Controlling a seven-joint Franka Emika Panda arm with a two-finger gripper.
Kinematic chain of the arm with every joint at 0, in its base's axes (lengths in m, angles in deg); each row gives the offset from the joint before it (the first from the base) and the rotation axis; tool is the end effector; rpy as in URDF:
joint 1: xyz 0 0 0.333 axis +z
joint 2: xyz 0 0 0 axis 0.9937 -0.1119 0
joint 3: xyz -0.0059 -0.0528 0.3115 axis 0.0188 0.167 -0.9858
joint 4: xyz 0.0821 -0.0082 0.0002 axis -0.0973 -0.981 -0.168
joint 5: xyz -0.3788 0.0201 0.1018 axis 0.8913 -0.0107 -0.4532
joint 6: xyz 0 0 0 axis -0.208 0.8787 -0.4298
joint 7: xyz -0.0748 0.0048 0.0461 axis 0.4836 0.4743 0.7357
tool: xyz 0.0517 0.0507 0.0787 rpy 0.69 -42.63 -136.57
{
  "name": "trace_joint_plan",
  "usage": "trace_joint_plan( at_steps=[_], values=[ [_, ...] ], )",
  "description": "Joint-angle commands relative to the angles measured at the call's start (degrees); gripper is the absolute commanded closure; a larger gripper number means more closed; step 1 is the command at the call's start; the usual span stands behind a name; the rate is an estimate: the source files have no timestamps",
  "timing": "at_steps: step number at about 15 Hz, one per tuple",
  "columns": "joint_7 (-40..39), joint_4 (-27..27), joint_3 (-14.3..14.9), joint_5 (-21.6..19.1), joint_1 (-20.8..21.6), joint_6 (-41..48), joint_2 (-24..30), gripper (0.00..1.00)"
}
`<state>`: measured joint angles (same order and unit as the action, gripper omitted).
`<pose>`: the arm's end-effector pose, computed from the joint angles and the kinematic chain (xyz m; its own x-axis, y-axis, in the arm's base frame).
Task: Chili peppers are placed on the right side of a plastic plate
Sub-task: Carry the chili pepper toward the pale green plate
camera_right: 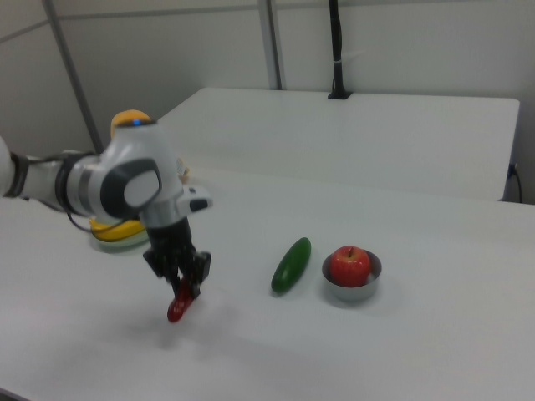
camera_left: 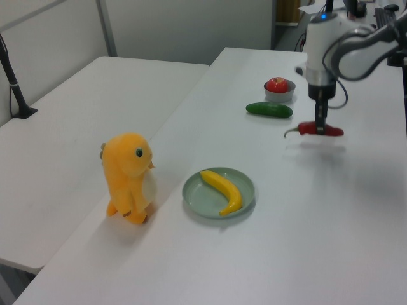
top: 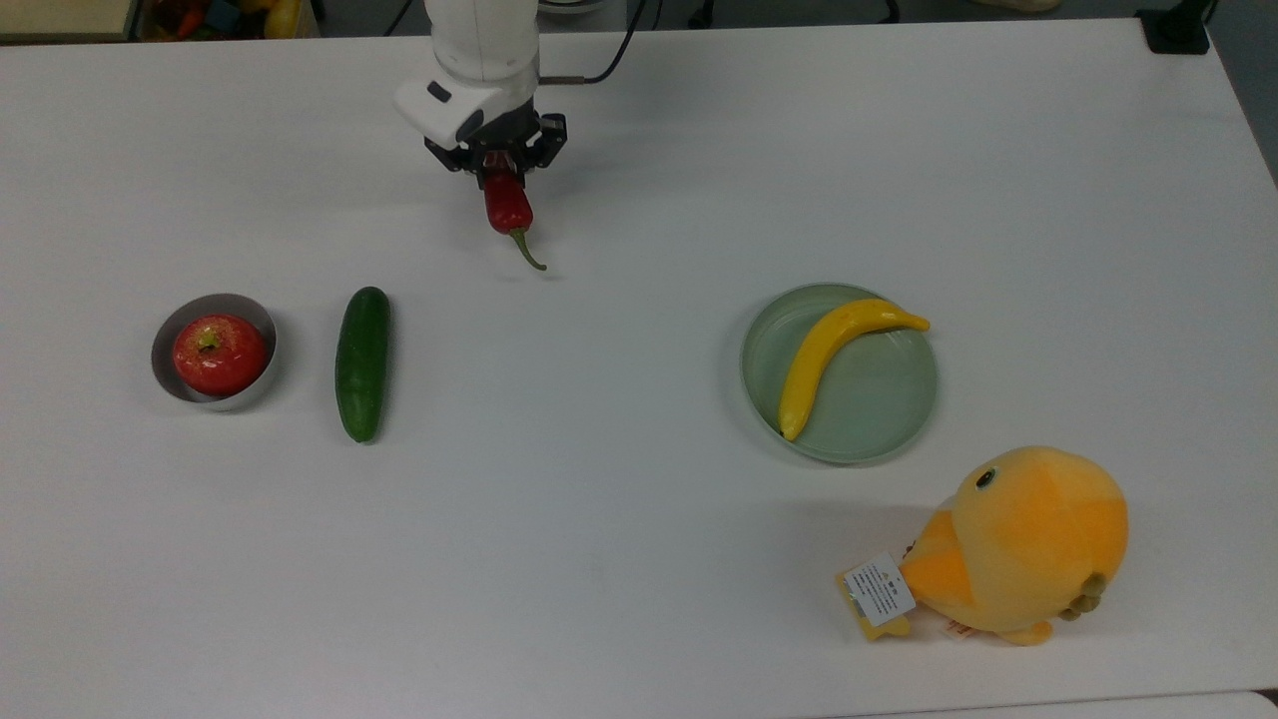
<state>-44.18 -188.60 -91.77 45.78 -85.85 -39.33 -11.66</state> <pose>0.5269 -0.0022 0.3613 0.9839 0.1594 -0.0808 0.1654 -0.9834 0.0746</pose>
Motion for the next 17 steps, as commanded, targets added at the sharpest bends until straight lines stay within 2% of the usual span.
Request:
trace_joint_plan(
  at_steps=[1, 3, 5, 9, 14, 17],
  values=[
    [0.18, 10.05, 0.24, -2.29, 0.52, 10.43, 1.2, 0.95],
    [0.35, 16.39, 0.24, -3.97, 0.78, 14.76, -0.03, 0.95],
    [3.15, 24.12, 0.24, -5.38, 2.71, 18.54, -3.54, 0.95],
    [10.18, 35.03, 0.24, -5.56, 6.22, 18.74, -12.4, 0.94],
    [17.13, 43.74, 0.42, -5.64, 10.8, 16.55, -23.49, 0.94],
    [21.09, 44.1, 0.07, -5.73, 11.85, 9.0, -28.24, 0.94]
  ],
)
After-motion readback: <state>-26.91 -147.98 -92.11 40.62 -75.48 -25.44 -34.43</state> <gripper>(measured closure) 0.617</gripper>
